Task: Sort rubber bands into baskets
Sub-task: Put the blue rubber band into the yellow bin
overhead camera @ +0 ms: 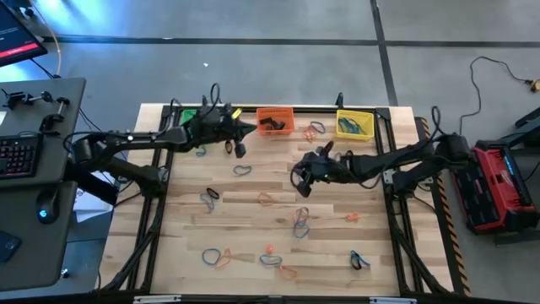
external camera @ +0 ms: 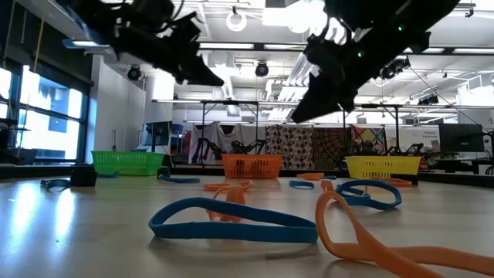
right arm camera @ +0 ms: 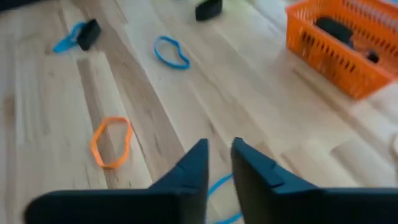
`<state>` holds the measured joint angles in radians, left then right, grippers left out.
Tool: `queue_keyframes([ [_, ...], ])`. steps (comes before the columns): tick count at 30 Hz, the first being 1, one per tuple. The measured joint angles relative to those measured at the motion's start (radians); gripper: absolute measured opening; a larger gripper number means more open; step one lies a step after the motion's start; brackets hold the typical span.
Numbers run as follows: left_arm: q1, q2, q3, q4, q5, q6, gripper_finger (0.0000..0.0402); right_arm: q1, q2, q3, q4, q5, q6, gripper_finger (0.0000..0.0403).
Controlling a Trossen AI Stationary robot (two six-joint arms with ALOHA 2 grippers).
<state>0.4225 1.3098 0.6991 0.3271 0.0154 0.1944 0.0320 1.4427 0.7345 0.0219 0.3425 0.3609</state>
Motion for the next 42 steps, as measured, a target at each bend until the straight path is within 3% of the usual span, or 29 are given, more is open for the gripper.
queue_keyframes([
  [6, -0.026, -0.043, -0.175, 0.225, -0.002, -0.075, 0.0000, 0.039, 0.062, 0.000, -0.014, 0.078, 0.111, 0.0148],
  [10, -0.041, -0.048, -0.244, 0.322, -0.002, -0.102, 0.0000, 0.049, 0.117, 0.000, -0.016, 0.131, 0.167, 0.0186],
  [21, -0.086, -0.048, -0.280, 0.331, -0.006, -0.113, 0.0000, 0.049, 0.292, 0.000, 0.015, 0.150, 0.287, 0.0197],
  [25, -0.101, -0.048, -0.280, 0.337, -0.060, -0.113, 0.0000, 0.049, 0.329, 0.000, 0.025, 0.153, 0.295, 0.0197],
  [30, -0.104, -0.048, -0.280, 0.337, -0.082, -0.107, 0.0000, 0.047, 0.342, 0.002, 0.029, 0.154, 0.297, 0.0166],
  [38, -0.104, -0.048, -0.280, 0.341, -0.084, -0.113, 0.0000, 0.005, 0.339, 0.002, 0.024, 0.146, 0.209, 0.0012],
  [42, -0.103, -0.048, -0.280, 0.351, -0.084, -0.113, 0.0000, -0.026, 0.307, 0.001, 0.004, 0.136, 0.176, 0.0020],
])
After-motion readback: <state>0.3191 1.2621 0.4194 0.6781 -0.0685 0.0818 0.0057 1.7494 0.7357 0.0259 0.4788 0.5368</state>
